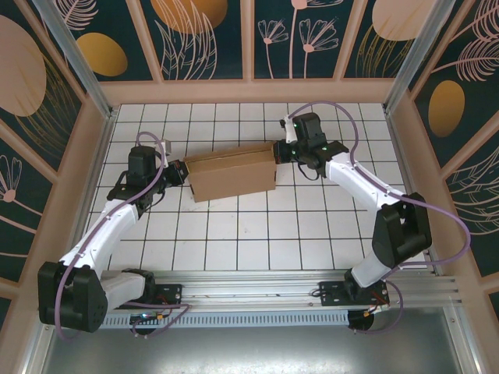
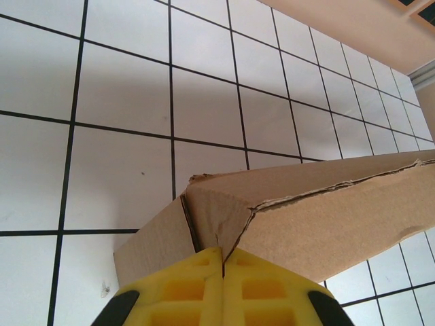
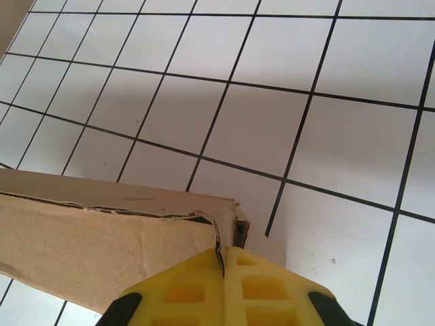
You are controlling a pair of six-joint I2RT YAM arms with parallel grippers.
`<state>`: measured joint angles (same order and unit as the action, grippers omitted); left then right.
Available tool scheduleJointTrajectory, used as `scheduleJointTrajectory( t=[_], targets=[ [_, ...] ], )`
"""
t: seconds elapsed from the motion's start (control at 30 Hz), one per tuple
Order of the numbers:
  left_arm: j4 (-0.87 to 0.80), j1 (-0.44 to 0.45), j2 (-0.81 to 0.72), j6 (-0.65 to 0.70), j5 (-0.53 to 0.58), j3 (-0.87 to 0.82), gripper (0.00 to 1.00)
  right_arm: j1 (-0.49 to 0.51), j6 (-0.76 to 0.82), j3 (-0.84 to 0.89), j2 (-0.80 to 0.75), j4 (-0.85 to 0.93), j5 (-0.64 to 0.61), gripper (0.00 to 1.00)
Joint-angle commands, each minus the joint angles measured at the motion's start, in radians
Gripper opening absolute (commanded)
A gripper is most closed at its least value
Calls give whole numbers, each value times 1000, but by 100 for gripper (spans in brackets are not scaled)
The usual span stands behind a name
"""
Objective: Fold the paper box
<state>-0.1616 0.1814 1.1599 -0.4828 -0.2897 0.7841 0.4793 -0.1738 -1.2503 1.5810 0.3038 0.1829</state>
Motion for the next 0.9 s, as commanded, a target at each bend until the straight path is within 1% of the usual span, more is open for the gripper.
scheduleJointTrajectory(
  t=[0.0,0.1,0.33,0.5,0.6,0.7,0.87],
  targets=[
    [-95,-5,17,12,14,13,0,22,17,26,18,63,-34,0],
    [-95,-5,10,9,14,12,0,35,35,83,-8,22,-74,0],
    [-93,-5,-3,3,10,2,0,62,41,254,-115,-136,-149,0],
    [-77,-5,-17,-9,-1,-15,0,95,-35,387,-199,-282,-171,0],
    [-61,-5,-26,-15,-7,-38,0,115,-80,456,-220,-357,-172,0],
    [-61,-5,-25,-14,-11,-46,0,125,-116,451,-206,-357,-175,0],
    [-65,-5,-28,-11,-5,-40,0,125,-196,391,-182,-310,-174,0]
  ],
)
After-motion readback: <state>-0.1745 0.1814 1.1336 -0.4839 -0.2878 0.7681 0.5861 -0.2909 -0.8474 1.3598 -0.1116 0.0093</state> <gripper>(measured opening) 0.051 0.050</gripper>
